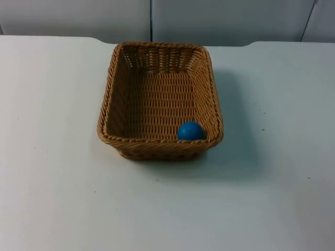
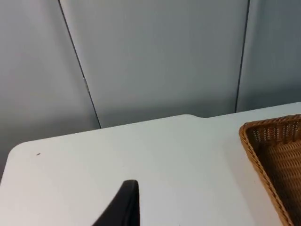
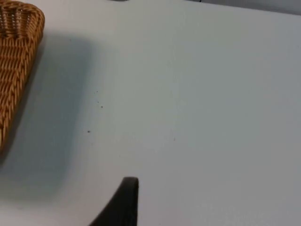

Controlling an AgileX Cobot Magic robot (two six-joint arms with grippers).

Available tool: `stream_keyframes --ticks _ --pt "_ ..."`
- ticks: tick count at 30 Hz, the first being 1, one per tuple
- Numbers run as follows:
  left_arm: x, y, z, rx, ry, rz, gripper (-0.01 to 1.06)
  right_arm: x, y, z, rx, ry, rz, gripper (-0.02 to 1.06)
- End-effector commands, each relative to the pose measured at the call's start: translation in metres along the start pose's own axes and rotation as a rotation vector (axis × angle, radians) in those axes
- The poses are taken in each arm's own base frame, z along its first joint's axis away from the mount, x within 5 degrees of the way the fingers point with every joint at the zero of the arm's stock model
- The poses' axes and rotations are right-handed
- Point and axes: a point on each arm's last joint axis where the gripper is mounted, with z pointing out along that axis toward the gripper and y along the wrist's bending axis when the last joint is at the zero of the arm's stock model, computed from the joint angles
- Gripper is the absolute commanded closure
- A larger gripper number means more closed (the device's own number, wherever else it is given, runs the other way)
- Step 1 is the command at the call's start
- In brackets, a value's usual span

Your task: Pick up the basket with the left hand and place the ball into the basket with the right hand.

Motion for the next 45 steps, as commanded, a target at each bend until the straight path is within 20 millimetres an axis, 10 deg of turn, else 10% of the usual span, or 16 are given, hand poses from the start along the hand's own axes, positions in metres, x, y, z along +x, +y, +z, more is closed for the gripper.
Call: stream_keyframes --ticks 1,12,25,45 --pt "0.000 0.000 -0.001 0.003 -0.001 0.045 0.00 -0.001 0.000 -0.004 -0.002 -0.030 0.020 0.00" --pt "0.057 -0.027 -0.014 0.298 0.019 0.107 0.00 0.020 0.002 -0.059 -0.028 -0.240 -0.001 0.00" --pt "0.142 -0.023 -0.062 0.322 -0.036 0.042 0.00 0.120 0.009 -0.086 -0.099 -0.333 0.029 0.00" --pt "0.161 -0.020 -0.070 0.312 0.110 0.037 0.00 0.154 0.013 -0.093 -0.139 -0.219 0.001 0.00"
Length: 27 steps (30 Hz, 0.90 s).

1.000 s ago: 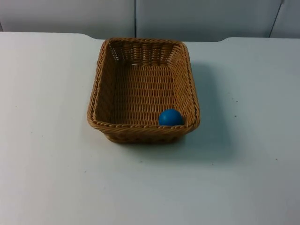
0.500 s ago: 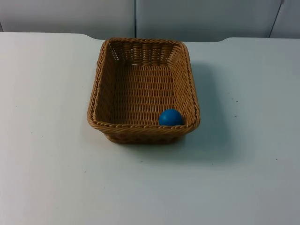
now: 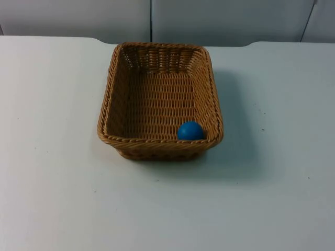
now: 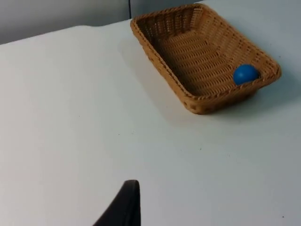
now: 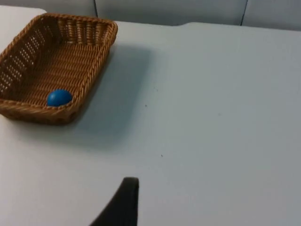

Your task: Pick up the basket with the left hand and place the ball into the basket with the right hand.

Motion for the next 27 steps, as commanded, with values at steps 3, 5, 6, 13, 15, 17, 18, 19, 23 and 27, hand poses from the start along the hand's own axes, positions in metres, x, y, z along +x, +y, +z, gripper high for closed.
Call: stream_keyframes --ticks 3,5,6,13,15,17,18,19,23,27 --pt "0.0015 0.0036 -0.0012 -0.035 0.010 -0.056 0.00 0.0028 0.0001 0.0011 -0.002 0.018 0.004 0.00" --pt "0.0017 0.0043 -0.0007 -0.042 0.011 -0.061 0.00 0.0028 -0.0004 0.0010 0.004 0.018 0.020 0.00" --pt "0.0022 0.0045 0.0009 -0.042 0.008 -0.053 0.00 0.0029 -0.0004 0.0015 0.004 0.018 0.022 0.00" --pt "0.0026 0.0051 0.0041 -0.046 -0.003 -0.050 0.00 0.0037 0.0007 0.0046 -0.008 0.012 0.031 0.00" --pt "0.0025 0.0051 0.0041 -0.047 -0.003 -0.051 0.00 0.0037 0.0007 0.0046 -0.008 0.012 0.031 0.00" --pt "0.0025 0.0051 0.0041 -0.047 -0.003 -0.051 0.00 0.0037 0.0007 0.0046 -0.008 0.012 0.032 0.00" --pt "0.0025 0.0051 0.0041 -0.047 -0.003 -0.051 0.00 0.0037 0.0006 0.0046 -0.006 0.012 0.030 0.00" --pt "0.0025 0.0051 0.0041 -0.047 -0.003 -0.051 0.00 0.0037 0.0006 0.0046 -0.006 0.012 0.030 0.00" --pt "0.0026 0.0096 0.0034 -0.098 0.002 0.011 0.00 0.0036 0.0002 0.0046 -0.001 0.010 0.035 0.00" --pt "0.0025 0.0085 0.0035 -0.086 0.000 -0.006 0.00 0.0036 0.0002 0.0046 -0.001 0.010 0.037 0.00"
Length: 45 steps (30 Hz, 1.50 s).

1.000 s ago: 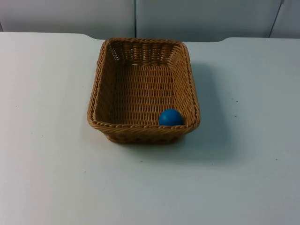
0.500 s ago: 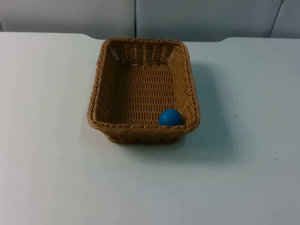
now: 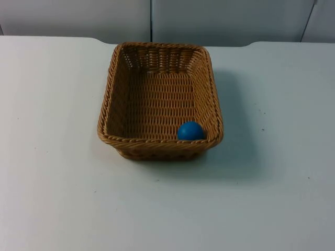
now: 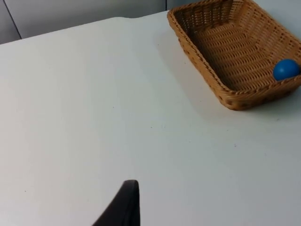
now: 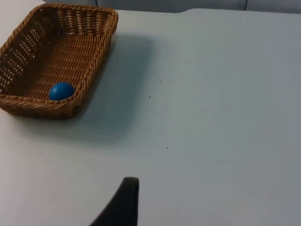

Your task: Pick up the basket with the left hand and place the ball into the basket with the right hand.

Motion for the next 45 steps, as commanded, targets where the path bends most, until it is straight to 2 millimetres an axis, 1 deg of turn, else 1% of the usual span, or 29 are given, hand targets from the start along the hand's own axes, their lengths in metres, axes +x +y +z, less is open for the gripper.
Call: stream_keyframes --ticks 1,19,26,41,45 --pt "-0.0003 -0.0008 -0.0002 0.013 -0.012 -0.001 0.00 -0.0001 0.0000 0.0007 -0.001 -0.012 0.003 0.00" --pt "-0.0004 -0.0015 -0.0002 0.021 -0.013 -0.006 0.00 -0.0001 0.0000 0.0007 -0.001 -0.012 0.003 0.00" --pt "-0.0003 -0.0084 -0.0006 0.098 -0.016 0.082 0.00 -0.0001 0.0000 0.0007 -0.001 -0.012 0.003 0.00" --pt "-0.0007 -0.0088 -0.0010 0.100 -0.018 0.063 0.00 -0.0001 0.0000 0.0007 -0.001 -0.012 0.003 0.00" --pt "-0.0008 -0.0089 -0.0009 0.086 -0.017 0.055 0.00 -0.0001 0.0002 0.0007 0.034 -0.012 0.022 0.00"
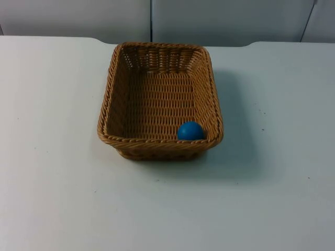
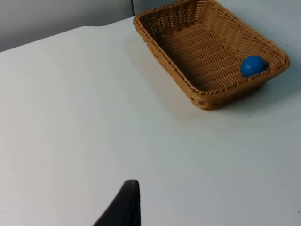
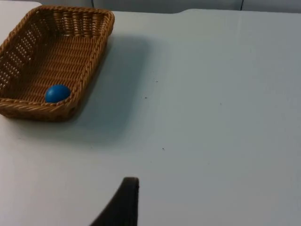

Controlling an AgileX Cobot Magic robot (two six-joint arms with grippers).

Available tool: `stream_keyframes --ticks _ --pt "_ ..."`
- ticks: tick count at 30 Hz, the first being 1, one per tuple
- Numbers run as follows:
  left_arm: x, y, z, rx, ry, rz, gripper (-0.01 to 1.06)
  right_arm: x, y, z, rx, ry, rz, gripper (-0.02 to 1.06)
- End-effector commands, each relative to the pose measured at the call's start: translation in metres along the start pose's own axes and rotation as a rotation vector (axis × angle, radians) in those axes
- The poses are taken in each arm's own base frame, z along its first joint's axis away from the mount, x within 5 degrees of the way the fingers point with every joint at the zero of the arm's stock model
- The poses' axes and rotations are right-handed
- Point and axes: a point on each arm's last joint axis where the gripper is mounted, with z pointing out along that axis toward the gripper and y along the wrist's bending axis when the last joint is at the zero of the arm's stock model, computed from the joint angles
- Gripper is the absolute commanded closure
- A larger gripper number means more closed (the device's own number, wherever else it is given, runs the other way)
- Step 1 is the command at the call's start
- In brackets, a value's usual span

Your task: Pick up the basket with the left hand and place the ball into the basket with the right hand.

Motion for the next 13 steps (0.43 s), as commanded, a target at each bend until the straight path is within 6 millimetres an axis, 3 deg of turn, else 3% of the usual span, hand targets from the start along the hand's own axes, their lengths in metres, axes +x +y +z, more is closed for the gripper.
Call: stream_keyframes --ticks 1,13 --pt "-0.0002 -0.0010 -0.0003 -0.015 -0.005 -0.021 0.00 -0.0001 0.0003 0.0007 0.035 -0.012 0.018 0.00" --pt "-0.0021 -0.0023 0.0030 -0.293 0.015 -0.166 0.00 -0.0003 0.0017 0.0008 0.232 -0.010 0.123 0.00"
